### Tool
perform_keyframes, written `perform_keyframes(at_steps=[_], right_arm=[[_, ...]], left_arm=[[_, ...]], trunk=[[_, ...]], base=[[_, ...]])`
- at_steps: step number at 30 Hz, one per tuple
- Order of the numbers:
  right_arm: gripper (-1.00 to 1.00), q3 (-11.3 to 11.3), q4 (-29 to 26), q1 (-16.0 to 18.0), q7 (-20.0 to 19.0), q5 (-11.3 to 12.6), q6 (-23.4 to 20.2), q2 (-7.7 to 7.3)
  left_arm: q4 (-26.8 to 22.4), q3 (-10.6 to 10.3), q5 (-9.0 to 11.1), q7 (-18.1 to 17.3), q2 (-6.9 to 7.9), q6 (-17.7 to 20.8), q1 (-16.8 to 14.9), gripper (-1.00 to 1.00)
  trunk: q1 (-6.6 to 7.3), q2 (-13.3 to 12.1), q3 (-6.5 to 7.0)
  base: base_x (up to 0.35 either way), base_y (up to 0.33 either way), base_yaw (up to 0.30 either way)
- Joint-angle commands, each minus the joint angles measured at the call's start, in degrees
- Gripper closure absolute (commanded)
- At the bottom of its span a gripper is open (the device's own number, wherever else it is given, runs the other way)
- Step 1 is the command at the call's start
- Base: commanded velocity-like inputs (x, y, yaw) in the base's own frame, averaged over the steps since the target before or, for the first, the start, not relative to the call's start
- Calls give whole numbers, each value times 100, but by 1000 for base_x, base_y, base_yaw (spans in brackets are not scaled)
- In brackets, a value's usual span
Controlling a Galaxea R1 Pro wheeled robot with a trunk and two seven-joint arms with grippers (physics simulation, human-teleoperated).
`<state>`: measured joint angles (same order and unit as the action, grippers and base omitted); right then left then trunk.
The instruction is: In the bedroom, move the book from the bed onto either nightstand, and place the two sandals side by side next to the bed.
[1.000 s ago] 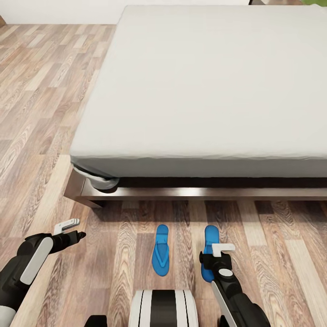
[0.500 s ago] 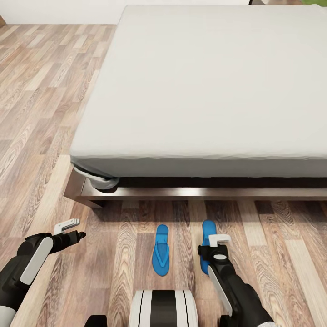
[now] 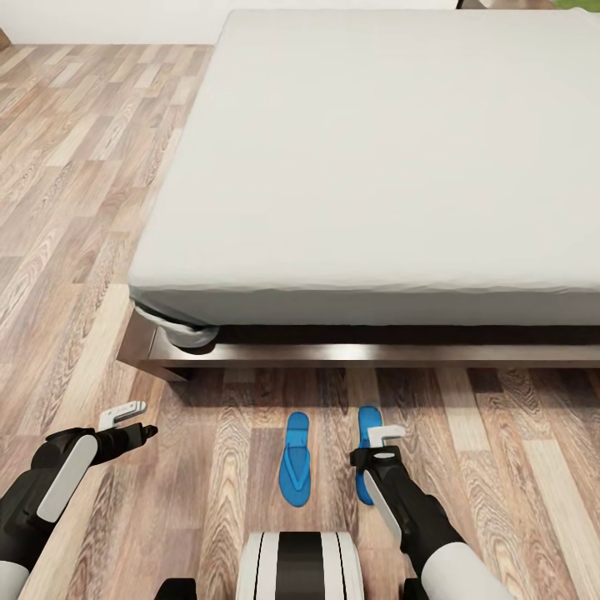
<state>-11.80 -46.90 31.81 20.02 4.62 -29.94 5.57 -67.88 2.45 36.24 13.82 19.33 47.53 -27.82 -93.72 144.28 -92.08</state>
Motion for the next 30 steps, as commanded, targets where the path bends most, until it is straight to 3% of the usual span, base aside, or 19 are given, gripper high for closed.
perform_keyframes(at_steps=[1, 15, 30], right_arm=[[100, -12, 11, 5, 49, 52, -30, -3], [100, 11, -19, 11, 43, 256, -201, -29], [100, 14, -21, 9, 37, 258, -167, -25]], left_arm=[[-6, 1, 60, 49, 1, 20, -1, -100], [-6, 1, 56, 51, -11, 20, -2, -100], [-6, 1, 66, 54, -10, 20, 0, -100]], trunk=[[1, 1, -3], [1, 1, -3], [1, 1, -3]], base=[[0, 0, 0], [0, 0, 0], [0, 228, 0]])
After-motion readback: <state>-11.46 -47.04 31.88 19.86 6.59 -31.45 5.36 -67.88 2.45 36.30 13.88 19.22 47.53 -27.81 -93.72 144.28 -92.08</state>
